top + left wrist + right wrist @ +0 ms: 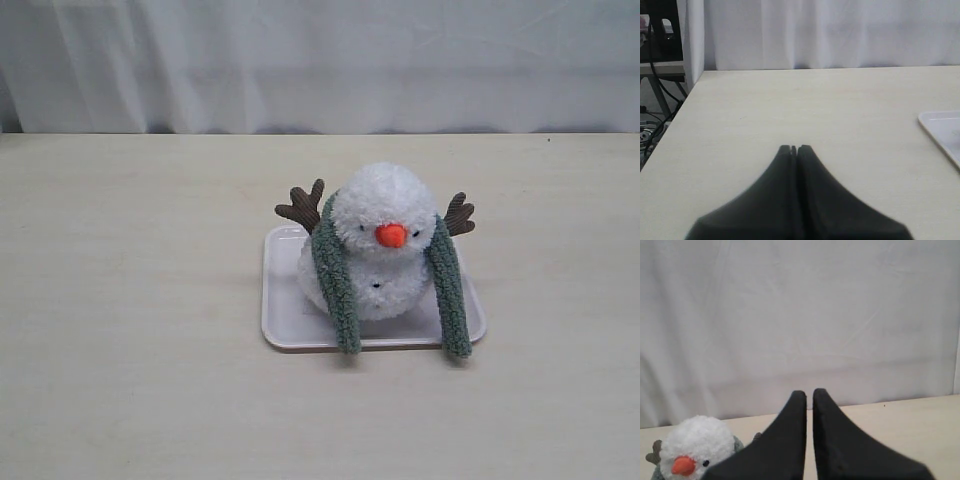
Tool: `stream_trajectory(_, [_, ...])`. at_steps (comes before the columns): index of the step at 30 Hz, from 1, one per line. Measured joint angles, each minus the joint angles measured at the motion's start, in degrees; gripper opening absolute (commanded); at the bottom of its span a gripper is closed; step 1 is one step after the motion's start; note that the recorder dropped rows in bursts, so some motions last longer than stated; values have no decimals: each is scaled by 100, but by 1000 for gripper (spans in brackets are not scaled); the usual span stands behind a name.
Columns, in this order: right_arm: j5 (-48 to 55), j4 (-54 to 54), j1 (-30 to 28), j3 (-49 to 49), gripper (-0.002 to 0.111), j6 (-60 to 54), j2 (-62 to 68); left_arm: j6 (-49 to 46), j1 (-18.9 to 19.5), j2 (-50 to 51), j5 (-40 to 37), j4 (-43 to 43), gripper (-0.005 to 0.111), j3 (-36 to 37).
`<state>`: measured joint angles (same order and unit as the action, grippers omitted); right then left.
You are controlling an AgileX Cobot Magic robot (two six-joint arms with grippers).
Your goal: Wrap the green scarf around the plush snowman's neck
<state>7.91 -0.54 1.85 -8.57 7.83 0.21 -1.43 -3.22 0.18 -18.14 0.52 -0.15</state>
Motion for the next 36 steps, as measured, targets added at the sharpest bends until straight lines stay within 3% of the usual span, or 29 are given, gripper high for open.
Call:
stream_trajectory(18, [-9, 0, 0, 833, 4, -12, 0, 0, 0, 0, 0, 0, 0, 0])
stream_trajectory(36, [110, 0, 0, 842, 4, -12, 0, 0, 0, 0, 0, 0, 0, 0])
